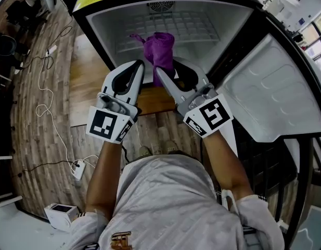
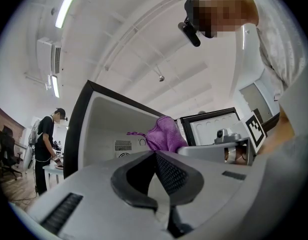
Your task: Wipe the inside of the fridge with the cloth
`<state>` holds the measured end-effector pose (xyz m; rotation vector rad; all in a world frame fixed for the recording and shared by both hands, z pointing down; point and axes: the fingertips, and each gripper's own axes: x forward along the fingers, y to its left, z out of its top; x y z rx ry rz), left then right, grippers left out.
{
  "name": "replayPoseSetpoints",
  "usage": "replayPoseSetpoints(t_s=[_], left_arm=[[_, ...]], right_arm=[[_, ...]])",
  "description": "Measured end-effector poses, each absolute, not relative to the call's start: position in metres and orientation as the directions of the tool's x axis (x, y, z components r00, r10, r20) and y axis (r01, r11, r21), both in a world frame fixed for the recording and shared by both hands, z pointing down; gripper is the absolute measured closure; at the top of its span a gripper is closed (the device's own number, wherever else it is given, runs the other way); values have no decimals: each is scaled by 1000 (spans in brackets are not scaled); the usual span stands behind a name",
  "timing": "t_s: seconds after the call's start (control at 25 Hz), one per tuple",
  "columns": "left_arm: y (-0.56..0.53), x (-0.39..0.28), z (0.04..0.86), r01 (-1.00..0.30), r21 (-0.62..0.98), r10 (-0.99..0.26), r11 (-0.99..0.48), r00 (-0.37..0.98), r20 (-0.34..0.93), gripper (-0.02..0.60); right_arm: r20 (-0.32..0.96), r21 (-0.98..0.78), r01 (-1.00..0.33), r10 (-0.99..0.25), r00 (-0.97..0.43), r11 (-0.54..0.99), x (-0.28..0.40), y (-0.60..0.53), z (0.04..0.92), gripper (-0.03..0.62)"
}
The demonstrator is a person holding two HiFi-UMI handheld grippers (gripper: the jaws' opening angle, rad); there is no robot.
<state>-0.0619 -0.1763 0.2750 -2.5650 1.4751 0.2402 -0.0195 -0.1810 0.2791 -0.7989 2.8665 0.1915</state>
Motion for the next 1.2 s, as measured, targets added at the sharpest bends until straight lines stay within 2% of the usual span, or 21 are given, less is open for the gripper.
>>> replayPoseSetpoints(t_s=[1.2], left_arm=[[-179,-67,278,-878,-73,-855,-473,477,-203,581]], right_arm=[[-162,119,-485,-465,-870,866,-24,-183,284,487]])
